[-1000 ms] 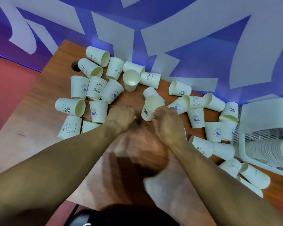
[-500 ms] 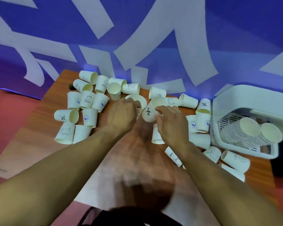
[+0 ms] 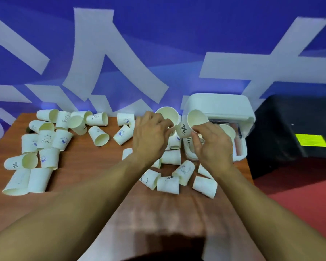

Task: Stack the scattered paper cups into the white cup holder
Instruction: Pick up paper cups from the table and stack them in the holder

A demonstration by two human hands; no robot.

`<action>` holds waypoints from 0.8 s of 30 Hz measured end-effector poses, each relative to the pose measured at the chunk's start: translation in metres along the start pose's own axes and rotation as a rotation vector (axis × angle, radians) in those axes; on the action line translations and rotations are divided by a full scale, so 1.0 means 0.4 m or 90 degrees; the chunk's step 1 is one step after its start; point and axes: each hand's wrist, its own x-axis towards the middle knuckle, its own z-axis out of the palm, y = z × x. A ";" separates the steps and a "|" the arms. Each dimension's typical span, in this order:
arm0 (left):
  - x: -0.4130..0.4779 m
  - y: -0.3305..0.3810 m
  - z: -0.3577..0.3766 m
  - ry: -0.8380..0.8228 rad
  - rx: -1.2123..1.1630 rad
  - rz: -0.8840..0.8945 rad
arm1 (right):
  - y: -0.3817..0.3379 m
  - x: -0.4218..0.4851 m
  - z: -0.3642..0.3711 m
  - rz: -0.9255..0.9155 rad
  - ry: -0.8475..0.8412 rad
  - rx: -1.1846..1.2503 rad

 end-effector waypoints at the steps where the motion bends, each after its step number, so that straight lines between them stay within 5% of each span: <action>1: 0.010 0.034 0.016 0.000 -0.011 0.011 | 0.036 -0.004 -0.020 0.007 0.006 -0.009; 12: 0.088 0.241 0.150 -0.062 -0.040 0.015 | 0.303 0.010 -0.105 0.071 0.021 -0.042; 24: 0.095 0.251 0.278 -0.214 0.005 0.068 | 0.378 -0.022 0.004 0.133 -0.242 -0.032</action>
